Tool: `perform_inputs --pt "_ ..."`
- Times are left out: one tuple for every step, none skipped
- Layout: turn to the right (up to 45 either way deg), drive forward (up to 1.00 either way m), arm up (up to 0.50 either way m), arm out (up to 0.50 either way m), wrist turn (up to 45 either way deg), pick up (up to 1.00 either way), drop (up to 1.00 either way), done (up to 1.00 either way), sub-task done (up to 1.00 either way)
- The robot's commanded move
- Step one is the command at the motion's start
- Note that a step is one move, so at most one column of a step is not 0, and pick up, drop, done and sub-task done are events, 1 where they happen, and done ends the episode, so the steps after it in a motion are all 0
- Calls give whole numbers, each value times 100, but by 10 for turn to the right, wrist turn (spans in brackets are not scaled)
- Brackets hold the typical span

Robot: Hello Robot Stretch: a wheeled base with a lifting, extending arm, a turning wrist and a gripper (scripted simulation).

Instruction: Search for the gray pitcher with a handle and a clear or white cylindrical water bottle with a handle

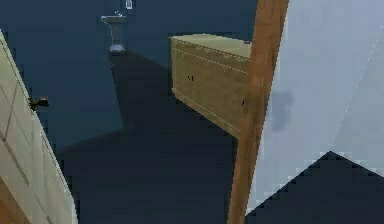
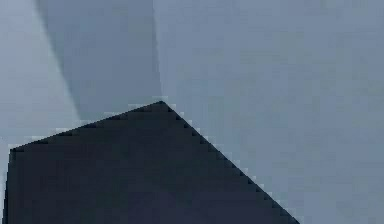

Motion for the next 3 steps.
perform_inputs --pt "0 25 0 0 0 0 0 0 0" --pt "90 0 0 0 0 0 0 0 0" --pt "0 20 0 0 0 0 0 0 0"
